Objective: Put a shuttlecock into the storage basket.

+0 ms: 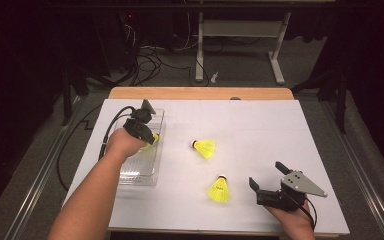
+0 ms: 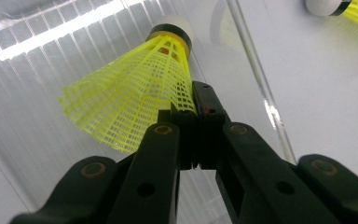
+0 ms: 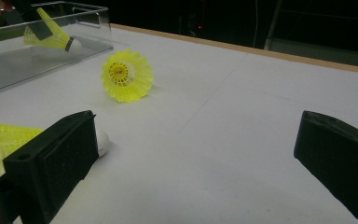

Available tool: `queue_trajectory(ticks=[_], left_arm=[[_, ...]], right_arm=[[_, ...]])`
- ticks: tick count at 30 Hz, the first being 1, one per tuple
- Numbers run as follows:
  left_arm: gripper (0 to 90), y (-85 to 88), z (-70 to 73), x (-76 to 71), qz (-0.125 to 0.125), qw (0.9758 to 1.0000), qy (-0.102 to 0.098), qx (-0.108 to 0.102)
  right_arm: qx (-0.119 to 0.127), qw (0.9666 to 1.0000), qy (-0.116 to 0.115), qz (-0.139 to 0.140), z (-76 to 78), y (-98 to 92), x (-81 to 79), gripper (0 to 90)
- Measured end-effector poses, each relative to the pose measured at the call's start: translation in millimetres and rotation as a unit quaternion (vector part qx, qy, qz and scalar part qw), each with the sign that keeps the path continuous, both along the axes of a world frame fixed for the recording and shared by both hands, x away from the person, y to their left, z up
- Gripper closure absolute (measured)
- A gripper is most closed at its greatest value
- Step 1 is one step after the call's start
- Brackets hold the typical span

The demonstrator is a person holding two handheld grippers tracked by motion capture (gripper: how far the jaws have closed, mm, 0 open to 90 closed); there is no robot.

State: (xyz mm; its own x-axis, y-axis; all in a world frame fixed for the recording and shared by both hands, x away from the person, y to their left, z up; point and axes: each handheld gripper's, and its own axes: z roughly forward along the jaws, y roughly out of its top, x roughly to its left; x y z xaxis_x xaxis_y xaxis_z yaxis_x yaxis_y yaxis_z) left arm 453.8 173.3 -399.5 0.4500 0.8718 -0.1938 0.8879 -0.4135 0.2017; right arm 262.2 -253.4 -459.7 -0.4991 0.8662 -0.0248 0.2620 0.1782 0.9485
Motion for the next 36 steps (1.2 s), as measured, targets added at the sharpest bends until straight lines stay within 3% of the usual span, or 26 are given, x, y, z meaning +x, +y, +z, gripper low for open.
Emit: queue_trajectory(ticks=[13,19,36], left_arm=[[88.5,0.5,-5.7,1.5,0.008,0.9999,-0.003,-0.006],[87.5,0.1,-8.5,-0.4,0.007,0.9999,0.005,-0.008],[75.5,0.9,-11.2,-6.5,-0.009,0.9998,0.019,-0.002]], right_arm=[[0.000,1.0000,0.001,-0.001,0.1,-0.3,0.0,0.3],[-0.001,1.0000,0.000,-0.002,0.5,-1.0,-0.1,0.3],[0.000,1.0000,-0.001,-0.003,0.9,-0.8,-0.3,0.3]])
